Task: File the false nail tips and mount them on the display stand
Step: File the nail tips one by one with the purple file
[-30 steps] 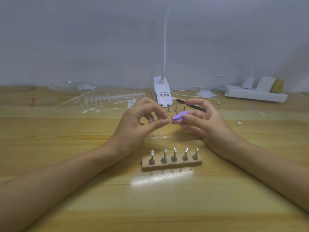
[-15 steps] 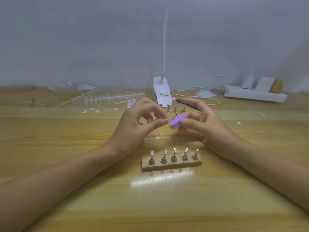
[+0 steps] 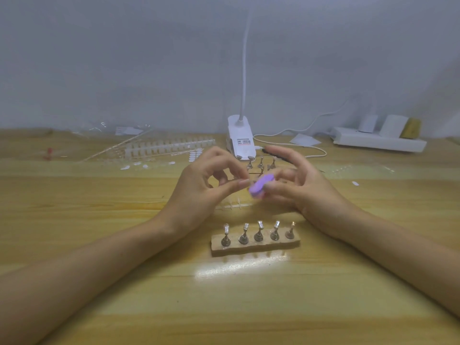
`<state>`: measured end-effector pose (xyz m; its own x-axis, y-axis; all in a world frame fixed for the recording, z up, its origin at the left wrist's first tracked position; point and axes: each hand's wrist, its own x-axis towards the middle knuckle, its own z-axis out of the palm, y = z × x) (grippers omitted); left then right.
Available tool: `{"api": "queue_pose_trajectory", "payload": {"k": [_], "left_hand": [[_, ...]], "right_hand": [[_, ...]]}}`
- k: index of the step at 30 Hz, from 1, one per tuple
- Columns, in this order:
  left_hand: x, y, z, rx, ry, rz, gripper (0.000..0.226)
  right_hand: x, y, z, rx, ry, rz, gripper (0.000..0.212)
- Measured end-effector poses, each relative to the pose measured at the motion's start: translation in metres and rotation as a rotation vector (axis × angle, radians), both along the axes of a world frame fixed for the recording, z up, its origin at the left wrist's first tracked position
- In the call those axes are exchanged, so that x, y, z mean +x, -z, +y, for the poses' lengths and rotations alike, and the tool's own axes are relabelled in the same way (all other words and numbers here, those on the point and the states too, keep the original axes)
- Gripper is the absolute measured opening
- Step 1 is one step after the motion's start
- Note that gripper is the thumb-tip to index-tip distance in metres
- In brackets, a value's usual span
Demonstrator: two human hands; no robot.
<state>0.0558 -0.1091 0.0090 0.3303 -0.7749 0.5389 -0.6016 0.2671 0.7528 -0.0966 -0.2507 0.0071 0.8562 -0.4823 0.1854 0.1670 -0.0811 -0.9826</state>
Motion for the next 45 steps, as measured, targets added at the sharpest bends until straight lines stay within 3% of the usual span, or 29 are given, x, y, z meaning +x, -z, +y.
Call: {"api": "queue_pose_trajectory", "payload": {"k": [2,7,10,14,17,21,25,29,33,37,41,45], "left_hand": [[0.0004,-0.0007,-0.0002,0.002,-0.002,-0.021,0.005],[-0.0016,-0.0016,0.0002,0.017,0.016,-0.020,0.005],[-0.0016,-0.0014,0.0007,0.006,0.002,-0.038,0.010],[-0.0037,-0.0021,0.0005,0.021,0.033,-0.039,0.006],[-0.0015,-0.0019,0.0001,0.010,0.011,-0.056,0.008],[-0.0025,-0.0018,0.0005,0.035,0.052,-0.043,0.010],[-0.0025,-0.0016,0.0010,0.011,0.031,-0.079,0.014],[-0.0047,-0.0023,0.0000,0.009,0.048,-0.088,0.020],[-0.0033,-0.0021,0.0004,0.001,0.040,-0.109,0.018],[-0.0031,-0.0011,-0.0005,0.038,0.063,-0.084,0.006],[-0.0019,-0.0009,-0.0004,0.010,0.030,-0.097,0.010],[-0.0032,-0.0005,-0.0007,0.033,0.052,-0.106,0.009]], "right_hand": [[0.0000,0.0006,0.0038,-0.068,-0.093,0.040,0.074],[0.0008,0.0015,-0.0015,0.046,0.064,-0.053,0.075],[0.0005,0.0015,0.0023,-0.036,-0.083,0.015,0.072],[0.0006,0.0018,-0.0032,0.041,0.041,-0.043,0.073],[0.0002,0.0009,0.0015,-0.029,-0.100,0.025,0.071],[0.0016,0.0025,-0.0028,0.057,0.044,-0.051,0.077],[0.0006,0.0009,0.0020,-0.042,-0.089,0.043,0.075],[0.0012,0.0020,-0.0025,0.061,0.044,-0.042,0.078],[0.0013,0.0009,0.0031,-0.042,-0.078,0.037,0.079],[0.0016,0.0024,-0.0028,0.068,0.051,-0.045,0.080],[0.0015,0.0001,0.0044,-0.041,-0.067,0.035,0.082],[0.0009,0.0008,-0.0008,0.072,0.054,-0.059,0.081]]}}
